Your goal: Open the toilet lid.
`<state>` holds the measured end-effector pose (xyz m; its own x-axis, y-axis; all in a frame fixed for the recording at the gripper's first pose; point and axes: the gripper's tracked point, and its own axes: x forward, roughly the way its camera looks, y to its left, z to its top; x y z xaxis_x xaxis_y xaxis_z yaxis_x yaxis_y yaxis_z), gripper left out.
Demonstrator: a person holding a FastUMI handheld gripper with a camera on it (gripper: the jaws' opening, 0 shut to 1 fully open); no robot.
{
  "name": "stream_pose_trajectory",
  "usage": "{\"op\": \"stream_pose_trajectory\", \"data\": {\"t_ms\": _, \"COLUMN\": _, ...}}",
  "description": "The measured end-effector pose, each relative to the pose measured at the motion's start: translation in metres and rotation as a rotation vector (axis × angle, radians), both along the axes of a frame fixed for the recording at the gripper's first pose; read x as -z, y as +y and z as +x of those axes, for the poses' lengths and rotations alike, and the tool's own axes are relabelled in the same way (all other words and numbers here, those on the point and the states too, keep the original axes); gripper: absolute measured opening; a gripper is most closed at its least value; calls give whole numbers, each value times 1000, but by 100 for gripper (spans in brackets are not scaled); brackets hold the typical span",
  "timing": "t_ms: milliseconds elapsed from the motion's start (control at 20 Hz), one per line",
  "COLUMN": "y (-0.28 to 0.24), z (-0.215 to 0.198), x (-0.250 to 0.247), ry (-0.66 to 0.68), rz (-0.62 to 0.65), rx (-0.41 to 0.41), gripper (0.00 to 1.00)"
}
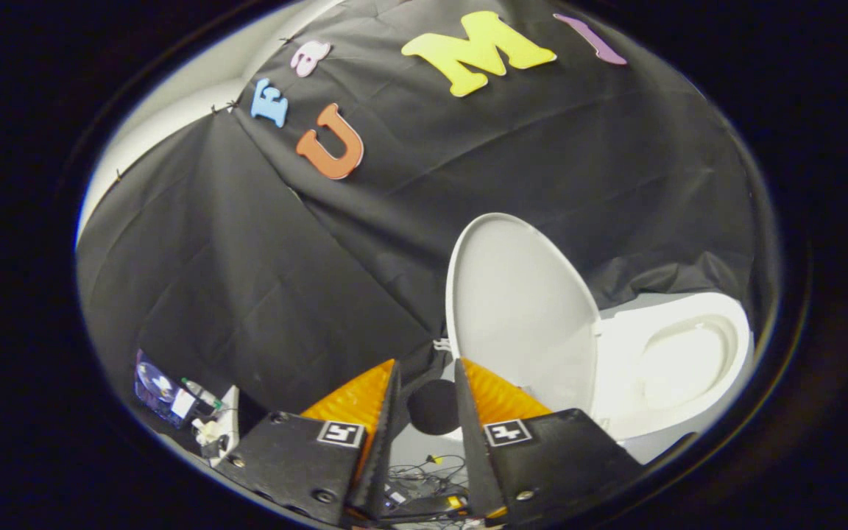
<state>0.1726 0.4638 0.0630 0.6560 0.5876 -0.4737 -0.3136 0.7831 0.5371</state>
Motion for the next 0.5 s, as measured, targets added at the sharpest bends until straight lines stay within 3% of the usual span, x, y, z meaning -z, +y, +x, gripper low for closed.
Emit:
{"op": "stream_pose_trajectory", "data": {"t_ms": 350, "y": -48, "z": -29, "x": -17, "ry": -166, "rz": -131, "rx": -2, "gripper": 92}}
{"op": "stream_pose_trajectory", "data": {"t_ms": 500, "y": -84, "z": -42, "x": -24, "ry": -223, "rz": -162, "rx": 22, "gripper": 92}}
